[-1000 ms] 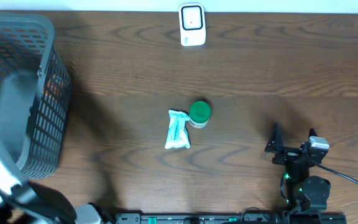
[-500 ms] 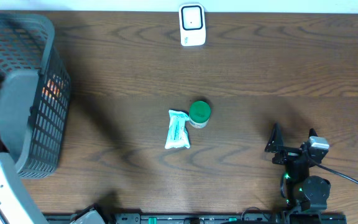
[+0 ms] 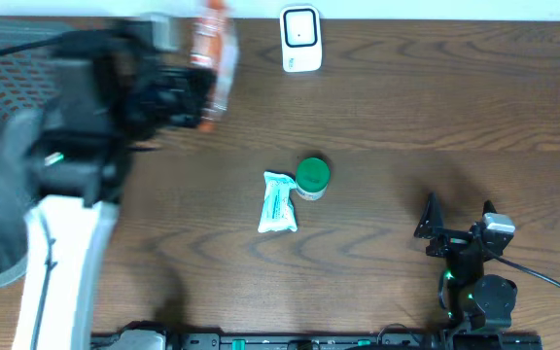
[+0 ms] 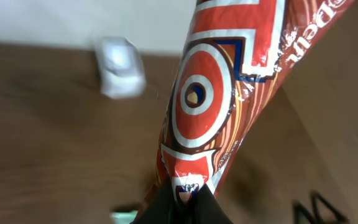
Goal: Scan the item barcode
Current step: 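Reach the left gripper into the basket and grasp the red TOP bar, then carry the TOP bar right of the jar and release it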
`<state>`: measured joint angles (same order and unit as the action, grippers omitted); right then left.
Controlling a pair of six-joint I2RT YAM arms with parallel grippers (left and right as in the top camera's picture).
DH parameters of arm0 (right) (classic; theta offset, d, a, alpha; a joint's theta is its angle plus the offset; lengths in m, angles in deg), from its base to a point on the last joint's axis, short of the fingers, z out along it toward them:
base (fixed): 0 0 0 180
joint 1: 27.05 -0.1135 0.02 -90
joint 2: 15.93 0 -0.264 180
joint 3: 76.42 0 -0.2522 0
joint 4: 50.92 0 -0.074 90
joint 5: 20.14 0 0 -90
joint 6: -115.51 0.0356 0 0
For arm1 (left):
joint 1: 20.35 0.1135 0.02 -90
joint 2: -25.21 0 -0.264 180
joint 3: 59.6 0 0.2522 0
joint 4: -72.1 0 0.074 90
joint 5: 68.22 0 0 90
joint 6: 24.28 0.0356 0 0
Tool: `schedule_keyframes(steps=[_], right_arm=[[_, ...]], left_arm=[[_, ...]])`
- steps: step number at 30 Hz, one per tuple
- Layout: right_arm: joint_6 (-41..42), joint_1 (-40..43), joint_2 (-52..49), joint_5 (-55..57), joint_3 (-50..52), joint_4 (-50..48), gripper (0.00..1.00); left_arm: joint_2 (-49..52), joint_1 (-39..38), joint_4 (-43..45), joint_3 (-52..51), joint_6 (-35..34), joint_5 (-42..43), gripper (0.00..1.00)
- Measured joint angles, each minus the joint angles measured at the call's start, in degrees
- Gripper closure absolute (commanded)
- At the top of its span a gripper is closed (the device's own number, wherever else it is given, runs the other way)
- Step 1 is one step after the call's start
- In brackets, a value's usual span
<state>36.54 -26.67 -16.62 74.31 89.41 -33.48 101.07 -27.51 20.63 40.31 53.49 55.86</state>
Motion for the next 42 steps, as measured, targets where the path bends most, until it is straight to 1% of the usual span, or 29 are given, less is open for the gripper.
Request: schedule_keyframes(steps=[5,10,14,19,26,32,37,42], right_arm=[[0.0,0.0,0.0,0.0,0.0,0.0,0.01],[0.0,0.0,0.0,0.0,0.0,0.0,0.01],[0.0,0.0,0.0,0.0,0.0,0.0,0.01],[0.0,0.0,0.0,0.0,0.0,0.0,0.01],[0.0,0.0,0.0,0.0,0.0,0.0,0.01],[0.0,0.0,0.0,0.0,0.0,0.0,0.01],[0.0,0.0,0.0,0.0,0.0,0.0,0.01],[0.0,0.0,0.0,0.0,0.0,0.0,0.01]], left_arm=[[8.2,-10.2,0.7,0.0,0.0,3.1,0.93],[18.5,-17.7,5.9,0.0,-0.2,13.7,0.93],[26.1,-21.2,10.0,0.0,-1.7,23.6,0.93],[34.3,-22.6,11.0,0.0,-4.4,34.6,0.93],[41.6,-22.5,11.0,0.0,-5.9,45.5,0.93],[43.0,-22.5,11.0,0.0,-7.7,50.0,0.93],[43.0,-22.5,11.0,0.0,-9.0,51.4,0.92],[43.0,-22.5,11.0,0.0,-9.0,50.5,0.93]])
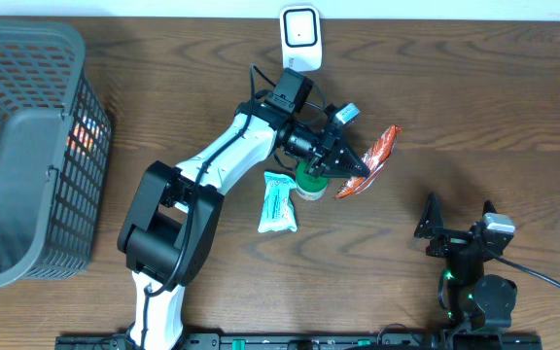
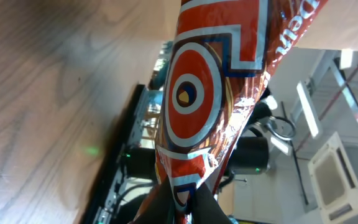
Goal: Scan the item barcode
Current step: 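Carry the TOP bar right of the jar and release it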
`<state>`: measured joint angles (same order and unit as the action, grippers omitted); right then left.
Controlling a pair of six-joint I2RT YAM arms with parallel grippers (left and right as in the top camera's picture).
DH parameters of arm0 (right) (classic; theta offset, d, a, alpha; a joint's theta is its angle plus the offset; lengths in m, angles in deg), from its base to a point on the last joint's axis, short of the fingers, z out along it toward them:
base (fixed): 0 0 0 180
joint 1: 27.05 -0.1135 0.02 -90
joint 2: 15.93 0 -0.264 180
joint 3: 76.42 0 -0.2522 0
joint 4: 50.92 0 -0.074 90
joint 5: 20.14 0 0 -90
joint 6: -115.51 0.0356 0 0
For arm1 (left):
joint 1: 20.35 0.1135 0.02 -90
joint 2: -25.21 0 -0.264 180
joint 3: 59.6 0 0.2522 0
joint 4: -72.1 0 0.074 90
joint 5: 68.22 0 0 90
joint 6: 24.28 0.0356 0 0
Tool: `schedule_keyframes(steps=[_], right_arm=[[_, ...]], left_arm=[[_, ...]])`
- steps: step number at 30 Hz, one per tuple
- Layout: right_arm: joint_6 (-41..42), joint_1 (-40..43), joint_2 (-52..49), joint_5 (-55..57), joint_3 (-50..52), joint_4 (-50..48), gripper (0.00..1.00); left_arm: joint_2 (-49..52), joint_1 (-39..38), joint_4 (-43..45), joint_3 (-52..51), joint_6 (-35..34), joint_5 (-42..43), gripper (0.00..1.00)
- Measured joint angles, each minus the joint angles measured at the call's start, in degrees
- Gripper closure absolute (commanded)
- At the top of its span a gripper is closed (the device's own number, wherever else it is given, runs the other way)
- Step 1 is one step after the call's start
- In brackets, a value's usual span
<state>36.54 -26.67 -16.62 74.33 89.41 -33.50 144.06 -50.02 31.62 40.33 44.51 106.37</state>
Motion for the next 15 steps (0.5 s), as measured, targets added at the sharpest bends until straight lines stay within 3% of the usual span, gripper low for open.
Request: schedule_keyframes(steps=[8,15], right_arm=[[0.0,0.0,0.0,0.0,0.0,0.0,0.01],[0.0,0.0,0.0,0.0,0.0,0.0,0.01]], left_arm=[[0.0,-1.2,0.0,0.0,0.0,-10.4,0.93],[0.0,-6.6,0.0,0.0,-1.3,-30.8,0.92]])
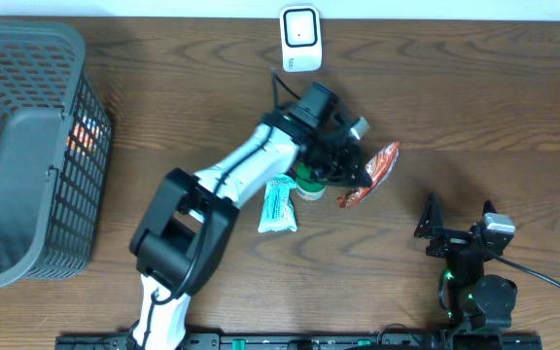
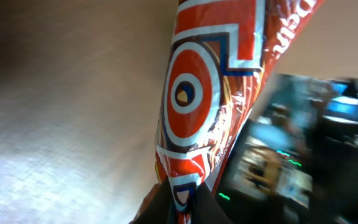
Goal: Scan the item barcode
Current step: 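Carry the TOP bar right of the jar and release it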
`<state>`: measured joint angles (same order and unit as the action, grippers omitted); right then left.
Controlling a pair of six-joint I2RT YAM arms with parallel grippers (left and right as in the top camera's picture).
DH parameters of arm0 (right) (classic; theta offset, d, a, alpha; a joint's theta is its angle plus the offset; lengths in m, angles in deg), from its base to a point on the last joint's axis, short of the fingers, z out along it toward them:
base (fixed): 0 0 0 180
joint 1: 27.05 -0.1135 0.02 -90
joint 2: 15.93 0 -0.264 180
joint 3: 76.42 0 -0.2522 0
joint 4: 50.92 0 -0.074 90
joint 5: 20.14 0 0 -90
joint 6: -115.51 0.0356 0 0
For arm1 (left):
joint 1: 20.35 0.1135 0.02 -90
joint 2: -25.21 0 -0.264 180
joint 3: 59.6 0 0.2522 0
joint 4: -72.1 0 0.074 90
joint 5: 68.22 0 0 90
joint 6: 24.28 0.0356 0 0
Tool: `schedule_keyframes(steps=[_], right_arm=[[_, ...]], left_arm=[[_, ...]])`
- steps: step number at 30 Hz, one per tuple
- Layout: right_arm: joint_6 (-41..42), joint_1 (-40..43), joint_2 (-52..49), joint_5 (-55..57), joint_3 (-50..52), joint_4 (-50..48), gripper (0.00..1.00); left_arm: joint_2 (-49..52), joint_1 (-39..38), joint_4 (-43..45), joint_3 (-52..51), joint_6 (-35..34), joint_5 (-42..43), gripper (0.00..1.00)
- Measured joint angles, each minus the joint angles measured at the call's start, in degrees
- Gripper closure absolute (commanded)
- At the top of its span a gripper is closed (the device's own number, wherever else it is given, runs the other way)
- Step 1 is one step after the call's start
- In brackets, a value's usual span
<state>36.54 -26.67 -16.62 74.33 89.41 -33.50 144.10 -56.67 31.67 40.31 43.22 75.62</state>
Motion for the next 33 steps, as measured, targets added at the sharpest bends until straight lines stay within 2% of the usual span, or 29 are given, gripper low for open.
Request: schedule_keyframes(steps=[7,8,9,12,14,16,20,24,33], right_arm=[[0.0,0.0,0.0,0.0,0.0,0.0,0.01],[0.0,0.0,0.0,0.0,0.0,0.0,0.01],[0.0,0.0,0.0,0.0,0.0,0.0,0.01],[0.0,0.0,0.0,0.0,0.0,0.0,0.01],[0.0,0.0,0.0,0.0,0.0,0.0,0.01],[0.0,0.0,0.0,0.0,0.0,0.0,0.01],[0.0,0.0,0.0,0.0,0.0,0.0,0.01],[0.0,0.0,0.0,0.0,0.0,0.0,0.01],[0.0,0.0,0.0,0.0,0.0,0.0,0.01]], left_arm=[[0.7,-8.5,2.6,0.0,-0.3,-23.8,0.92],[1.0,-9.5,3.0,0.0,-0.3,-26.2,0.72],[1.7,-10.8,3.3,0.0,-0.3,-29.9,0.64],[3.0,-13.0,4.1,0.0,-0.3,-38.3,0.47],[3.4,-14.0,4.3,0.0,-0.7,-42.8,0.32],[3.3,-14.5,4.6,0.0,-0.3,-45.8,0.22],[2.6,-14.1,4.6,0.2,1.0,-48.7,0.12],[-0.5,-13.3,4.6,1.3,2.3,-49.9,0.07],[-16.9,-11.0,5.7,3.5,5.1,-50.1,0.02]])
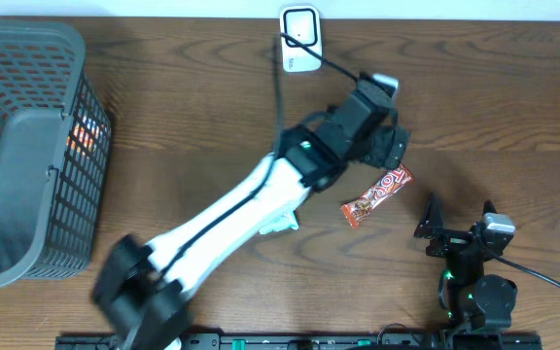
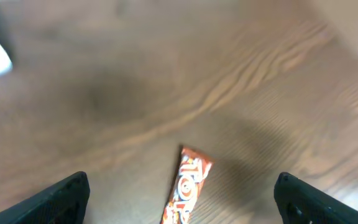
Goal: Scan the item barcode
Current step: 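Carry the TOP bar right of the jar and release it, then withdraw the left gripper back into the basket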
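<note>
An orange-red candy bar [image 1: 377, 195] lies flat on the wooden table, right of centre. Just above it hovers my left gripper [image 1: 387, 151], open and holding nothing. In the left wrist view the bar [image 2: 188, 186] lies between the widely spread black fingers [image 2: 58, 200], well below them. The white barcode scanner [image 1: 300, 39] stands at the table's far edge, and shows as a white blur in the wrist view. My right gripper [image 1: 455, 226] rests near the front right, fingers apart and empty.
A grey mesh basket [image 1: 27, 146] fills the left side, with something orange inside. A white packet [image 1: 285, 224] peeks out from under my left arm, which covers the table's middle. The right arm's base and cable [image 1: 542, 282] sit at the front right.
My left gripper was shut on the candy bar, holding it above the table beside the green-lidded jar. Now it is open and higher, and the bar lies on the table to the right.
First my left gripper held the candy bar near the basket at the far left, the scanner in its view. Then it held the bar right of the green-lidded jar, and again a little further right. Now the bar lies released on the table.
</note>
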`<state>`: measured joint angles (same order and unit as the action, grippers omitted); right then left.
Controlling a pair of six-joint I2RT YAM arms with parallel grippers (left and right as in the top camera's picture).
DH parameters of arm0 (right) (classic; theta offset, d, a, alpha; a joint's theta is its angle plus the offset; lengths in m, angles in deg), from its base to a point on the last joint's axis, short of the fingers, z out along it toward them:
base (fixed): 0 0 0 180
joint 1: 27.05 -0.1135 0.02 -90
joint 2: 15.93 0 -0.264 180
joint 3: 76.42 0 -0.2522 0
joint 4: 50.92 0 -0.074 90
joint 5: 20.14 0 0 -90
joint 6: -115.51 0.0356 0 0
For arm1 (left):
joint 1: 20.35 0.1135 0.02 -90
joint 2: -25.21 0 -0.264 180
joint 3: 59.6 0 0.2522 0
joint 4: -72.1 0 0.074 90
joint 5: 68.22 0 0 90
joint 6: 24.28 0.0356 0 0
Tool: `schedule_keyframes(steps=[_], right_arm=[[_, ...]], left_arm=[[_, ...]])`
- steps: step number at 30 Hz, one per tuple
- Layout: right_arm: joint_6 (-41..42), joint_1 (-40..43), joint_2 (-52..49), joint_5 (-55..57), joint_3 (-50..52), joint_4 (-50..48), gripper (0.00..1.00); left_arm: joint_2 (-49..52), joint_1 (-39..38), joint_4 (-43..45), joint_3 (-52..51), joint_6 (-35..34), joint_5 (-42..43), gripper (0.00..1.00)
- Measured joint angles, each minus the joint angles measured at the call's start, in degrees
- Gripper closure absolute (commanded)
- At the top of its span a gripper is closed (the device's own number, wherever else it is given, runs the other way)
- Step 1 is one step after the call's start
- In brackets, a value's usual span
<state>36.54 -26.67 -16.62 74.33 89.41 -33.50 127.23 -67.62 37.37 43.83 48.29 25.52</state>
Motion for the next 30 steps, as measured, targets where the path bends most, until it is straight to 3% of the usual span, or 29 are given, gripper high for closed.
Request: schedule_keyframes(steps=[7,13,18,24,30], right_arm=[[0.0,0.0,0.0,0.0,0.0,0.0,0.01],[0.0,0.0,0.0,0.0,0.0,0.0,0.01],[0.0,0.0,0.0,0.0,0.0,0.0,0.01],[0.0,0.0,0.0,0.0,0.0,0.0,0.01],[0.0,0.0,0.0,0.0,0.0,0.0,0.01]], left_arm=[[-15.1,5.2,-3.8,0.0,7.2,-7.0,0.02],[-31.1,18.7,-9.0,0.1,11.2,-16.7,0.02],[-41.0,34.1,-13.8,0.5,12.0,-21.6,0.02],[-43.7,55.5,-20.5,0.7,11.4,-23.5,0.02],[-36.6,72.0,-22.6,0.7,6.9,-18.0,0.02]])
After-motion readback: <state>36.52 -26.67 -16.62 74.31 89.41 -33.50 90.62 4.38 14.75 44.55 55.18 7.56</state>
